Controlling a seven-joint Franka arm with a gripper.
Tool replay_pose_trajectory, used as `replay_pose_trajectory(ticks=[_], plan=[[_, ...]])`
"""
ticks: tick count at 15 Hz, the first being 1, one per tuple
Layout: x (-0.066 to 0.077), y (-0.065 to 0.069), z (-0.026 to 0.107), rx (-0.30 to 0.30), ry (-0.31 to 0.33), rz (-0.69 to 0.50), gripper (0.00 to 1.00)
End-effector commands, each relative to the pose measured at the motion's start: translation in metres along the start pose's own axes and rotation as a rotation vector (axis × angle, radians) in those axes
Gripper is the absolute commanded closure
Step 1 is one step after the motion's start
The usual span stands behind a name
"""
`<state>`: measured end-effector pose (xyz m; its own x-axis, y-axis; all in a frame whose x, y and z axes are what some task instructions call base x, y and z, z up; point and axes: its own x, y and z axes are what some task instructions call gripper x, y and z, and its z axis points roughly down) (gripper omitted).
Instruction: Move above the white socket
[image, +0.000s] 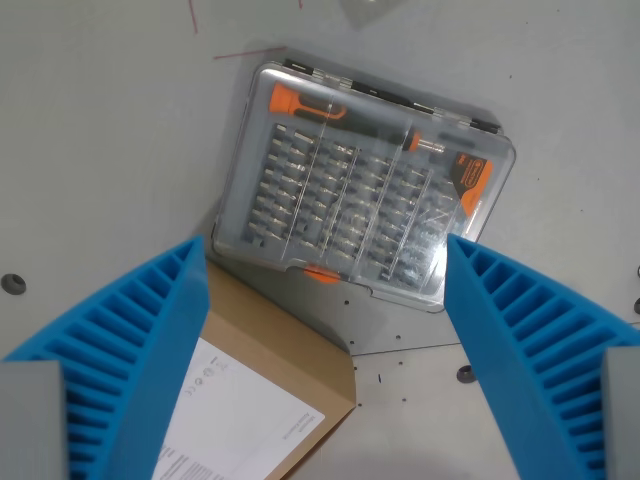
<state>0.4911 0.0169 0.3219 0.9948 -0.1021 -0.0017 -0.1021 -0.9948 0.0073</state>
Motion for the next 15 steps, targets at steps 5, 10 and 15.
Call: replay_pose_trajectory(ticks=[5,10,15], plan=[[0.0002,0.0001,-0.0010,0.000,0.003,-0.005,0.00],[0.0019,0.0007,0.0013,-0.001,0.004,-0.031,0.00],[0.0066,0.0022,0.0066,-0.001,0.013,-0.075,0.00]])
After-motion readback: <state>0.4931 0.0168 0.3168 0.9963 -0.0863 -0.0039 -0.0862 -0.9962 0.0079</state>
